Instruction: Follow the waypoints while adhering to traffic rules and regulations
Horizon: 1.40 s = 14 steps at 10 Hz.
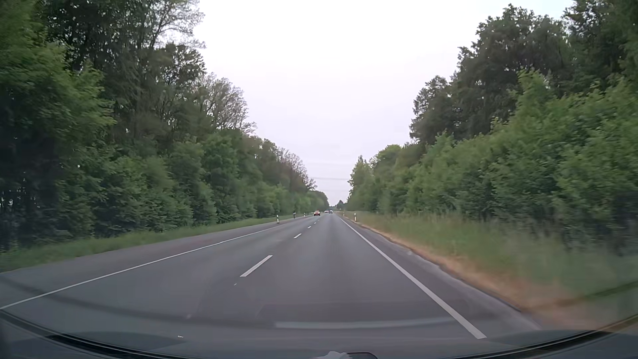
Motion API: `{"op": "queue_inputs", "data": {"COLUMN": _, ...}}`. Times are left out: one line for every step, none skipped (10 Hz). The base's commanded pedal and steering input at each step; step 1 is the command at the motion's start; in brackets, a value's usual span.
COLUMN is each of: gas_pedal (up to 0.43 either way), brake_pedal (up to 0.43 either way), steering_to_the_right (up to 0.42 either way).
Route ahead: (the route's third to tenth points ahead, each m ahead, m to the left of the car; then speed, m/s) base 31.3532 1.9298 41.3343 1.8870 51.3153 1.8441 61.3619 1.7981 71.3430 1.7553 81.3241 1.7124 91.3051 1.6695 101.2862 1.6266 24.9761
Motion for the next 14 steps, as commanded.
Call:
{"op": "queue_inputs", "data": {"gas_pedal": 0.209, "brake_pedal": 0.0, "steering_to_the_right": -0.001}}
{"op": "queue_inputs", "data": {"gas_pedal": 0.197, "brake_pedal": 0.0, "steering_to_the_right": -0.001}}
{"op": "queue_inputs", "data": {"gas_pedal": 0.197, "brake_pedal": 0.0, "steering_to_the_right": -0.001}}
{"op": "queue_inputs", "data": {"gas_pedal": 0.197, "brake_pedal": 0.0, "steering_to_the_right": -0.001}}
{"op": "queue_inputs", "data": {"gas_pedal": 0.197, "brake_pedal": 0.0, "steering_to_the_right": -0.001}}
{"op": "queue_inputs", "data": {"gas_pedal": 0.197, "brake_pedal": 0.0, "steering_to_the_right": -0.001}}
{"op": "queue_inputs", "data": {"gas_pedal": 0.197, "brake_pedal": 0.0, "steering_to_the_right": 0.001}}
{"op": "queue_inputs", "data": {"gas_pedal": 0.197, "brake_pedal": 0.0, "steering_to_the_right": 0.001}}
{"op": "queue_inputs", "data": {"gas_pedal": 0.197, "brake_pedal": 0.0, "steering_to_the_right": 0.001}}
{"op": "queue_inputs", "data": {"gas_pedal": 0.197, "brake_pedal": 0.0, "steering_to_the_right": 0.001}}
{"op": "queue_inputs", "data": {"gas_pedal": 0.197, "brake_pedal": 0.0, "steering_to_the_right": 0.001}}
{"op": "queue_inputs", "data": {"gas_pedal": 0.209, "brake_pedal": 0.0, "steering_to_the_right": 0.001}}
{"op": "queue_inputs", "data": {"gas_pedal": 0.22, "brake_pedal": 0.0, "steering_to_the_right": 0.001}}
{"op": "queue_inputs", "data": {"gas_pedal": 0.22, "brake_pedal": 0.0, "steering_to_the_right": 0.0}}
